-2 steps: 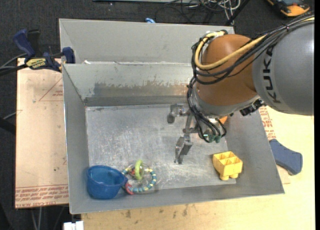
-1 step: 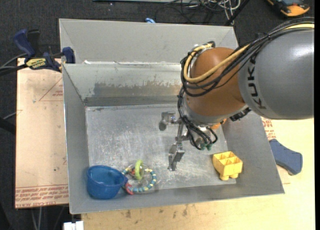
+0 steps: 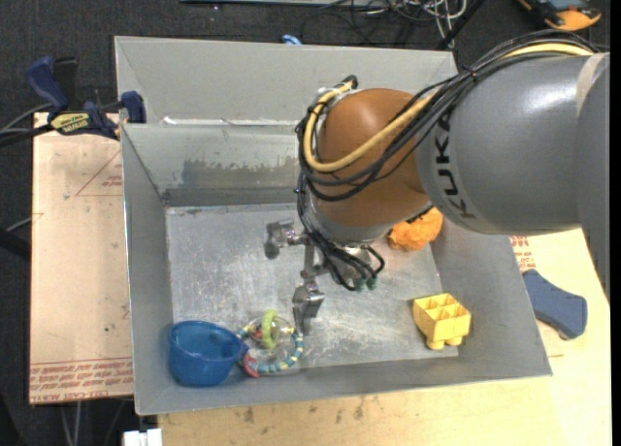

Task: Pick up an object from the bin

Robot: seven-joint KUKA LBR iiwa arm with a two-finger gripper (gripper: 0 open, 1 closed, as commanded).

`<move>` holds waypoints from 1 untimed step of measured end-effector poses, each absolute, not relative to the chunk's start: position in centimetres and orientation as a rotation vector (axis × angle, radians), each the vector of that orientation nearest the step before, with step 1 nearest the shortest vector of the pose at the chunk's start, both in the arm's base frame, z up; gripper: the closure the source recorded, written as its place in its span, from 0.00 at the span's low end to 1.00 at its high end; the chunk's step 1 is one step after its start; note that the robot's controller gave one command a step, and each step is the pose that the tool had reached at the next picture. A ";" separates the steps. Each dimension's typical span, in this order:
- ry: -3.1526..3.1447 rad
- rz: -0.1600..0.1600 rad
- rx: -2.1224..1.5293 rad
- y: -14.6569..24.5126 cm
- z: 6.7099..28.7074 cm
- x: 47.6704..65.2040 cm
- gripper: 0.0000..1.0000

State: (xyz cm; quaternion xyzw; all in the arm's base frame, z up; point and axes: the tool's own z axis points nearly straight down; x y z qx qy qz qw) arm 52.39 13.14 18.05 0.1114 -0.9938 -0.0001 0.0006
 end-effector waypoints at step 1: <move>-3.139 -0.006 0.255 13.6 13.7 50.5 0.00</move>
Offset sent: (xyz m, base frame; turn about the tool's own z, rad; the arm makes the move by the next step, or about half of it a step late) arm -0.0451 -0.0060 -0.1105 -0.0686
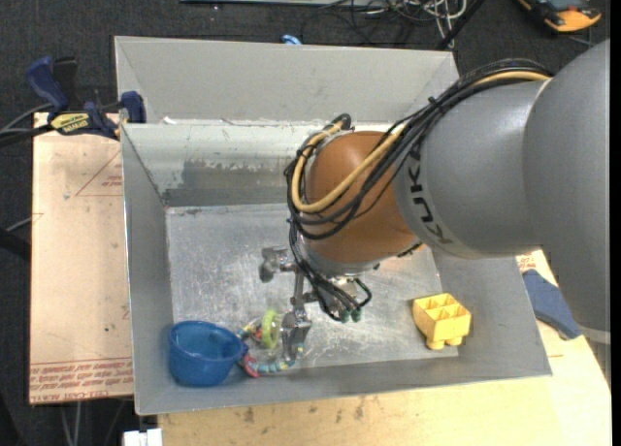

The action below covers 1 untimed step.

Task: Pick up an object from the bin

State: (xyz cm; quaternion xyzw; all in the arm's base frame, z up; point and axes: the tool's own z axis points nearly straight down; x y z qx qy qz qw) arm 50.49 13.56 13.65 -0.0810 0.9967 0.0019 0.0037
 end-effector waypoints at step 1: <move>3.089 0.007 -0.449 12.7 7.5 48.5 1.00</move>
Offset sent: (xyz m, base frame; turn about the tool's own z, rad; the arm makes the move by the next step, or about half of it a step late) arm 0.0000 0.0000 0.0000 0.0000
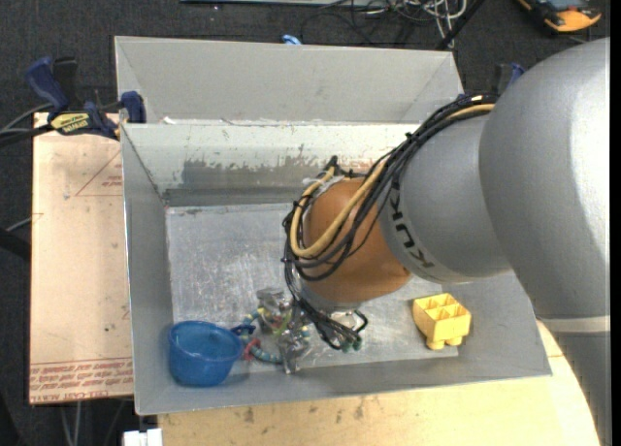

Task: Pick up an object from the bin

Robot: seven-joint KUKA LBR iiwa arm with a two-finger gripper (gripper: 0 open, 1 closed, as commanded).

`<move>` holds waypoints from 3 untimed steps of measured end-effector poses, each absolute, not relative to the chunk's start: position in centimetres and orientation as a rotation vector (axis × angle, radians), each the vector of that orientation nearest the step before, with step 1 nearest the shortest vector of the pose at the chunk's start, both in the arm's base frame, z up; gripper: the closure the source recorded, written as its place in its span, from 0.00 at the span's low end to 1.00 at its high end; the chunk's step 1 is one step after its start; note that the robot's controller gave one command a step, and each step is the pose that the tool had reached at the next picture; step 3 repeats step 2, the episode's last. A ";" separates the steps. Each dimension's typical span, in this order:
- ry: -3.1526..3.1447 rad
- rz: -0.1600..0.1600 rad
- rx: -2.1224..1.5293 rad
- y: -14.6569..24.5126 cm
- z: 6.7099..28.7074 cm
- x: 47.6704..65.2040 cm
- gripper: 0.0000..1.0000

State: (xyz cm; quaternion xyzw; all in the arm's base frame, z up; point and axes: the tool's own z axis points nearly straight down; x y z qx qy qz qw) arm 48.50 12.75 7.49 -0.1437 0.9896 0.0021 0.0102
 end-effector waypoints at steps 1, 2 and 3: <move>3.089 0.007 -0.448 12.7 7.5 48.5 1.00; 3.098 0.002 -0.481 11.6 24.2 48.4 1.00; 3.098 0.002 -0.481 11.6 24.2 48.4 1.00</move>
Offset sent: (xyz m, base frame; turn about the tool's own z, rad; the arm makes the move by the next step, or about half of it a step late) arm -0.0023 -0.0121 0.1658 -0.0217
